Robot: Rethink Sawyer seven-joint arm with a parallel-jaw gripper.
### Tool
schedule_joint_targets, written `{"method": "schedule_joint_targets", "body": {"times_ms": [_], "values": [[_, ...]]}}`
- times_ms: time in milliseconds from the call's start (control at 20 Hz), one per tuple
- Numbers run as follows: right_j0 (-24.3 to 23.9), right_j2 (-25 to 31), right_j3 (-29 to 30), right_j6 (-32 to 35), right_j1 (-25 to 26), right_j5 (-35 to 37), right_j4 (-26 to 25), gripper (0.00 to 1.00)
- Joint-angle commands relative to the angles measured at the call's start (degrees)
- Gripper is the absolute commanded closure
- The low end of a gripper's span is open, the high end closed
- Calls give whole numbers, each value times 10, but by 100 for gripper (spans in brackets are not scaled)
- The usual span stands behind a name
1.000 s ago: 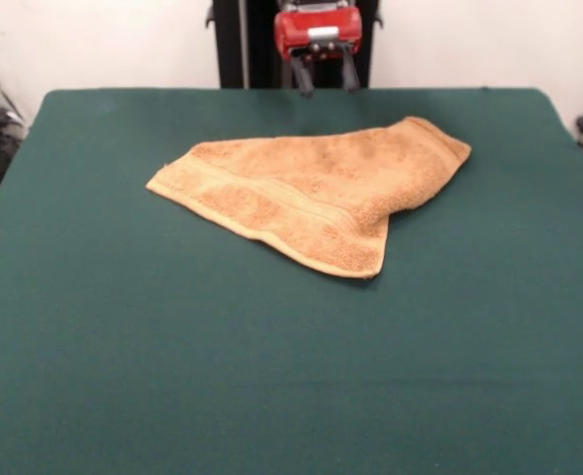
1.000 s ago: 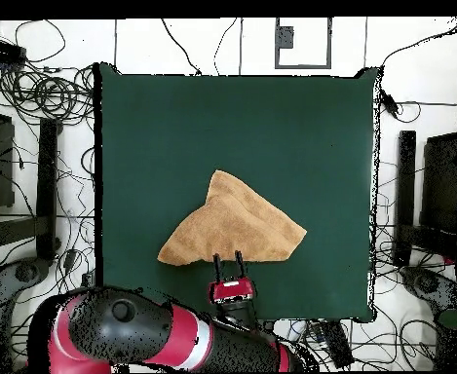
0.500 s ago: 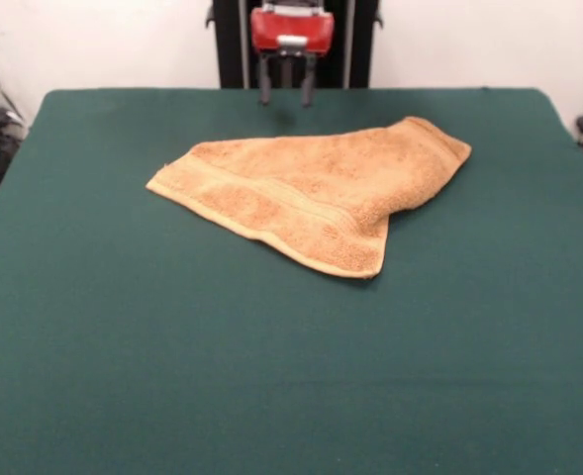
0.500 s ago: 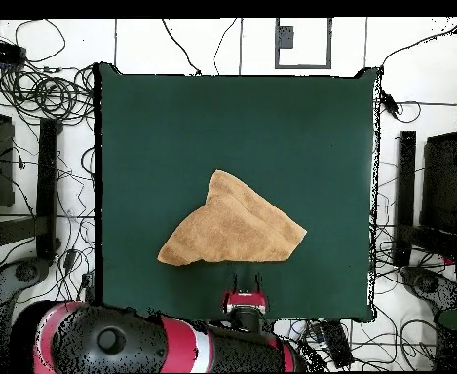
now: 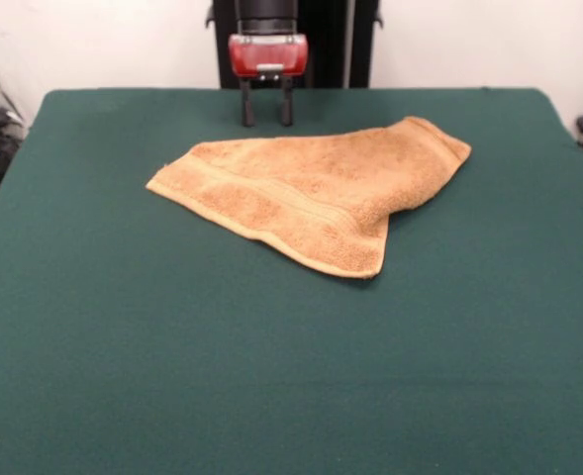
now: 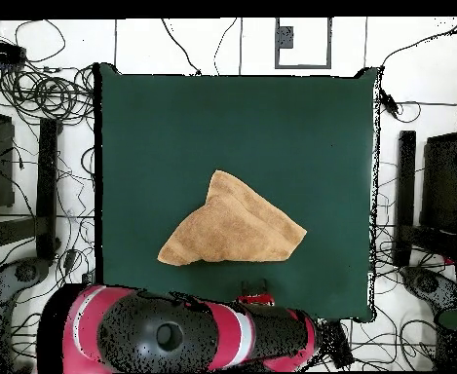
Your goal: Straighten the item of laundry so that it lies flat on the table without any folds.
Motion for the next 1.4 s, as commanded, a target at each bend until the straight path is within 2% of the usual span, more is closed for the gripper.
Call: {"method": "schedule_joint_targets", "body": {"times_ms": [50,250,300,350,400,450,500,600,850,1150,1400], "values": [[-20,146,-182,55,37,154,-19,0],[-26,131,-203,-13,71,114,62,0],[-24,120,-199,-42,83,89,112,0],[-22,114,-196,-56,89,75,139,0],[-19,106,-187,-78,101,43,193,0],[-16,101,-180,-88,107,26,223,0],[-8,93,-162,-108,119,-17,289,0],[10,79,-145,-121,132,-41,358,0],[42,62,-150,-109,143,-16,401,0],[44,74,-163,-94,150,-92,449,0],[54,60,-182,-101,152,-85,445,0]]}}
